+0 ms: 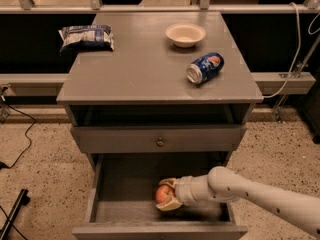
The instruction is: Place apple into middle drawer
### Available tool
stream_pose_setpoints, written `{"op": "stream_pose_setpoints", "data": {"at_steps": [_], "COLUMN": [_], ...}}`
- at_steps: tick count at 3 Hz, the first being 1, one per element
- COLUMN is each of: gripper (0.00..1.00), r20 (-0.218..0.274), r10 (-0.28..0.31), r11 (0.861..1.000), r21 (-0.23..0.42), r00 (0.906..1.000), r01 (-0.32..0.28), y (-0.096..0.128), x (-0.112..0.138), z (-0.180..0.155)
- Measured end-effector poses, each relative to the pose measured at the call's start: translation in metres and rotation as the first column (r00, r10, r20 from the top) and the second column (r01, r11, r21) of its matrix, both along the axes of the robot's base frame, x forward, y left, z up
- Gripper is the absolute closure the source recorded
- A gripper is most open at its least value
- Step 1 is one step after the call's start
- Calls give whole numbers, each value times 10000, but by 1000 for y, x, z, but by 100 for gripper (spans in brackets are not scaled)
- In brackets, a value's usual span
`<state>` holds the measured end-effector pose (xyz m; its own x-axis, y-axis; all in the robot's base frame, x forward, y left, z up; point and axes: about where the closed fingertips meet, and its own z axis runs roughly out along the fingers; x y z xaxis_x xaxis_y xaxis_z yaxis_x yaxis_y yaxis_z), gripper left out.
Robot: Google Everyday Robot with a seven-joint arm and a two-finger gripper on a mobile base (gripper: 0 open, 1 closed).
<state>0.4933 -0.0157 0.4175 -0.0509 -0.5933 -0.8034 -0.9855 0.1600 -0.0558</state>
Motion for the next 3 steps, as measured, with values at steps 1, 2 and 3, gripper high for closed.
{"op": "stream_pose_setpoints", "data": {"at_steps": [1, 2, 3], "gripper": [84, 61, 30], "r20": [3, -12, -33], "r10": [22, 50, 90], "r11": [10000, 10000, 10000], "r21": [-55, -44, -25], "r00": [10000, 10000, 10000], "r01": [-22, -50, -90], "y": [2, 4, 6], "x": [0, -1, -2], "z": [-1, -1, -2]}}
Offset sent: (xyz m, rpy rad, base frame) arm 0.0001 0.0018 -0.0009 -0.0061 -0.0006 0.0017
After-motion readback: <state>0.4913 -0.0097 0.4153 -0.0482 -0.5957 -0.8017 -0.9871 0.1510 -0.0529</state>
